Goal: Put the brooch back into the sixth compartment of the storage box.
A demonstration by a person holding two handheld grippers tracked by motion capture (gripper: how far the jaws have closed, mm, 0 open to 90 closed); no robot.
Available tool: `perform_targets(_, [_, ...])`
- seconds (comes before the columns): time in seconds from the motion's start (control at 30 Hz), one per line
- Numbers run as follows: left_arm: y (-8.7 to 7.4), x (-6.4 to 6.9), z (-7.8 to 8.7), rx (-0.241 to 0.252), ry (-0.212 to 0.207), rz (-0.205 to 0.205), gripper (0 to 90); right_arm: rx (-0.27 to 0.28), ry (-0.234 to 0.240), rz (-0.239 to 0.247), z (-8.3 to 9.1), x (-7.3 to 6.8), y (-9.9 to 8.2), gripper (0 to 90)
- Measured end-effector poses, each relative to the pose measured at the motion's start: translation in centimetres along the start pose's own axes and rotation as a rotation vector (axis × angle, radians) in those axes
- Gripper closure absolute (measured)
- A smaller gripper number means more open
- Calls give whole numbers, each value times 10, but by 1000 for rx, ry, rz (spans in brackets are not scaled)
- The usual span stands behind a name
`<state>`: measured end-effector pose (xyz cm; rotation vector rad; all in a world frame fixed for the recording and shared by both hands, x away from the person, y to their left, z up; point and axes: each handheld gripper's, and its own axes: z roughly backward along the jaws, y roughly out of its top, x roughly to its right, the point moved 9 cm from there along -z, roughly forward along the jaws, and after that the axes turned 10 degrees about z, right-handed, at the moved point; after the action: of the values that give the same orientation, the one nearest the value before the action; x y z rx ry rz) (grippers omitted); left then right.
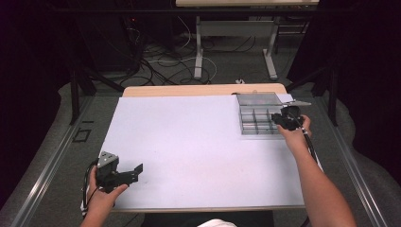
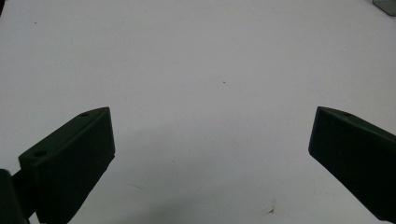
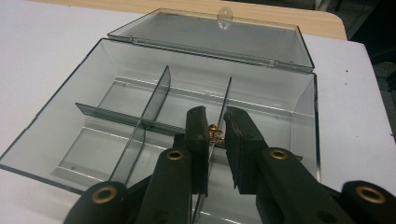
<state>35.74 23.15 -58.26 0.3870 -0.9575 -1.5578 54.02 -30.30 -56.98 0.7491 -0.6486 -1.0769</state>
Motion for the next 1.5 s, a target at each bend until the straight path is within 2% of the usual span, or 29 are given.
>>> perform_targets(0.43, [0, 0, -1, 1, 1, 0, 4, -20, -14, -18, 0, 9, -8, 795])
perform_targets(0.7, [0, 1, -1, 2, 2, 0, 4, -30, -30, -46, -1, 15, -15, 795])
perform_targets(1.0, [0, 0, 0, 1, 3, 1, 4, -49, -29, -49, -1, 19, -21, 794])
perform_targets(1.1, [0, 0, -1, 0, 2, 0, 4, -49, -35, -44, -2, 20, -22, 807])
perform_targets(1.27, [0, 0, -1, 0, 1, -1, 4, -51, -34, -64, -1, 20, -21, 804])
perform_targets(1.5, [0, 0, -1, -2, 1, -1, 4, -32, -23, -60, 2, 19, -19, 755])
